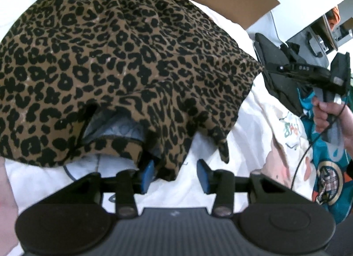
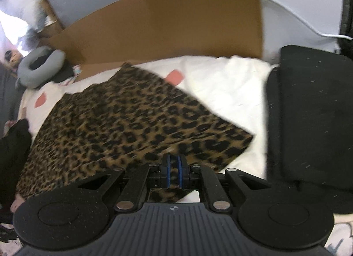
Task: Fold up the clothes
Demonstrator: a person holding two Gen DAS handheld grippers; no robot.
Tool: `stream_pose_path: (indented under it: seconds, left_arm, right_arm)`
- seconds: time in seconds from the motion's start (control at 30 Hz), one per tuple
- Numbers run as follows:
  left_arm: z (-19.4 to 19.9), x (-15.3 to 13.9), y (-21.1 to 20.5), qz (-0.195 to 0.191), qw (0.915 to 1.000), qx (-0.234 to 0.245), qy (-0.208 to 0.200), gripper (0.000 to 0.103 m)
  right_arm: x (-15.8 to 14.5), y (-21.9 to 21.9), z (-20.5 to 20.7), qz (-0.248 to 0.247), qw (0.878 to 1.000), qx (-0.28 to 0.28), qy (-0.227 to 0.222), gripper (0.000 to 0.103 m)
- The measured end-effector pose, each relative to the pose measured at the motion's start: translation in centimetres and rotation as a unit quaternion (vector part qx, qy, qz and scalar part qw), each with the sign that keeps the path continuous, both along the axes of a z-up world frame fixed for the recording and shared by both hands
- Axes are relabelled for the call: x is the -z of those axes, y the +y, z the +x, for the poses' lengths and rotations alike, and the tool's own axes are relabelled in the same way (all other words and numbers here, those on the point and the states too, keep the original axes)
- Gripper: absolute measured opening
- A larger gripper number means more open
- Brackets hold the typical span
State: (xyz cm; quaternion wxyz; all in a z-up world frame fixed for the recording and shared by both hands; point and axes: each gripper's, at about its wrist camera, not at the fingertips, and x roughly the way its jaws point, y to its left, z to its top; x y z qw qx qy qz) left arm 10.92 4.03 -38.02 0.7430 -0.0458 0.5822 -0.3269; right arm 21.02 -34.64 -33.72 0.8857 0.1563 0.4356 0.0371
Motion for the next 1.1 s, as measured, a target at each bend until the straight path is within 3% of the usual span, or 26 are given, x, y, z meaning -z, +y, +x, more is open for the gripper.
stream_pose_path:
  seconds: [0.23,0.3,0.37,0.43,0.5,0.57,0.77,1.1]
  left_arm:
    - [-0.3,1.5,-0.8,-0.011,0.9999,0.006,-0.005,0.044]
    - [-0.2,1.8,-0.7,-0.015,0.9999,0.003,-0.004,0.033]
    - [-0.4,1.8,-0.7,-0.022,0.9997,0.005,-0.007,0.005]
    - [-0.6,1.5,-0.7,-0.029,0.9994,0.009,-0.017,0.005]
    - [-1.0,0.8,-0.7,-0.034,0.9988,0.012,-0.032,0.006]
    - [-1.3,0.1,-0.7,-0.038,0.998,0.015,-0.047,0.005]
    - [-1.9,-1.3,-1.5,-0.047,0.9956,0.038,-0.072,0.004]
    - [-3.0,-0.7,-2.8,-0.044,0.9944,0.06,-0.076,0.004]
  right_arm:
    - [0.6,4.7,-0.8,0.034,0.998,-0.057,0.022,0.006]
    - [0.6,6.1,-1.1,0.047,0.996,-0.075,0.026,0.006]
    - [0.6,7.4,-1.4,0.06,0.994,-0.091,0.031,0.007]
    - [0.6,8.5,-1.6,0.078,0.99,-0.107,0.038,0.008]
    - [0.7,9.6,-1.8,0.098,0.986,-0.126,0.046,0.023]
    - [0.7,10.6,-2.1,0.115,0.981,-0.149,0.051,0.028]
    - [1.2,12.8,-2.9,0.176,0.964,-0.183,0.076,0.028]
    - [5.6,13.7,-4.1,0.282,0.933,-0.148,0.168,0.028]
